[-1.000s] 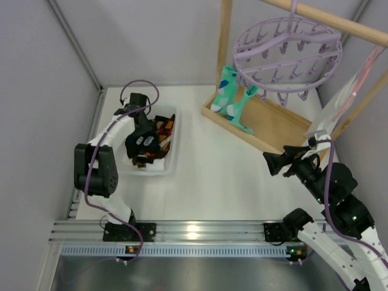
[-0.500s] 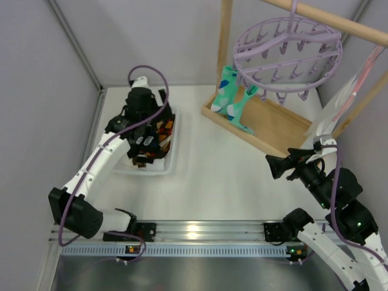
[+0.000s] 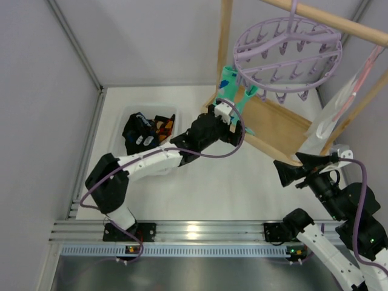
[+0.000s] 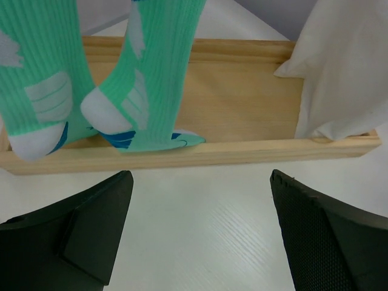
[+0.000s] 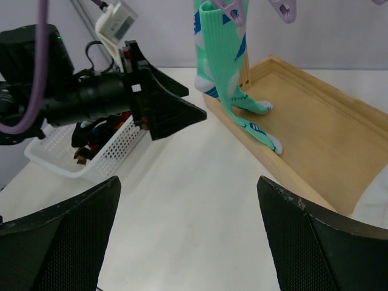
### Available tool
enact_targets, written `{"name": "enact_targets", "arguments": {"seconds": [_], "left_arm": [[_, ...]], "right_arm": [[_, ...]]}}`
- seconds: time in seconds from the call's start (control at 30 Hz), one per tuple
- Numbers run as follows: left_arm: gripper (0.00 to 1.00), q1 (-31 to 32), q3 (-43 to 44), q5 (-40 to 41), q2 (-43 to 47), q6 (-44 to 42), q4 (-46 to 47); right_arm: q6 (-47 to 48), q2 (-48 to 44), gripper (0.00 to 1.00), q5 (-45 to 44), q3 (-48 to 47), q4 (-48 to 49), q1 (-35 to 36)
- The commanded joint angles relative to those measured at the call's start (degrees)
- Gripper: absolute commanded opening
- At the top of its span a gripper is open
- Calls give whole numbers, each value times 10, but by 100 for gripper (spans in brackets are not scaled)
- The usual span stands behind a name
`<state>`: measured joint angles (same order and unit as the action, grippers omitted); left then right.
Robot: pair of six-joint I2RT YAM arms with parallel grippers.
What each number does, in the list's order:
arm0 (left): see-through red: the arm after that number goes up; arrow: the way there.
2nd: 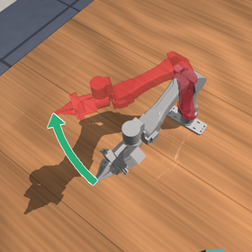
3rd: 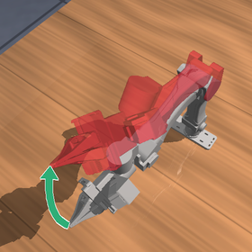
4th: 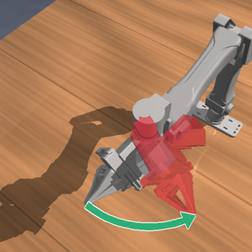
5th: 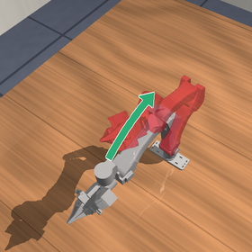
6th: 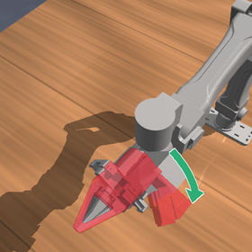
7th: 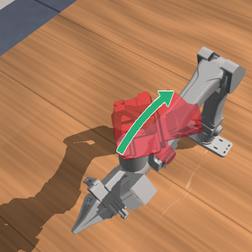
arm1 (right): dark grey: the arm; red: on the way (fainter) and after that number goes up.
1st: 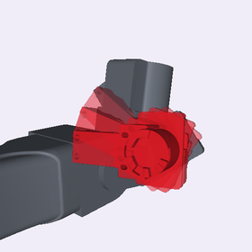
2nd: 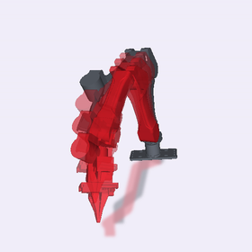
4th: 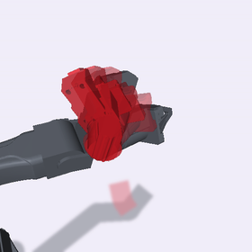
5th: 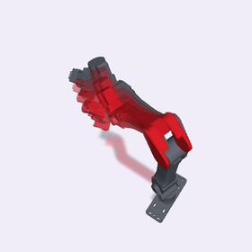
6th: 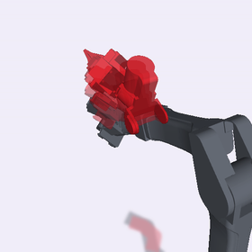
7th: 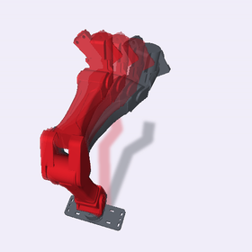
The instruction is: Remove the socks clipped to the hanger
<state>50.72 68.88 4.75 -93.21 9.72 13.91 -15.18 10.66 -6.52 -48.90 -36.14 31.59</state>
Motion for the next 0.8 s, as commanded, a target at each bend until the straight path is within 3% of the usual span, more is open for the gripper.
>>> {"name": "enact_targets", "arguments": {"seconds": [0.0, 0.33, 0.43, 0.47, 0.5, 0.63, 0.7, 0.77], "left_arm": [[98, -8, 31, 54, -42, -48, 155], [82, -17, 144, 105, -208, -108, 214], [67, -18, 171, 108, -232, -116, 219], [58, -17, 174, 108, -235, -115, 219], [37, -16, 177, 109, -234, -113, 219], [8, -8, 173, 125, -213, -109, 219], [0, 2, 164, 133, -197, -109, 217], [0, 10, 154, 149, -163, -109, 217]], "right_arm": [[1, -12, 90, 11, -23, -17, -6], [3, -20, 90, 40, -34, -21, -6], [2, -20, 90, 50, -35, -17, -5], [3, -20, 90, 52, -34, -15, -6], [4, -20, 90, 52, -33, -14, -5], [8, -17, 90, 50, -33, -10, -6], [9, -17, 90, 50, -34, -7, -5], [8, -19, 89, 49, -35, -6, -6]]}}
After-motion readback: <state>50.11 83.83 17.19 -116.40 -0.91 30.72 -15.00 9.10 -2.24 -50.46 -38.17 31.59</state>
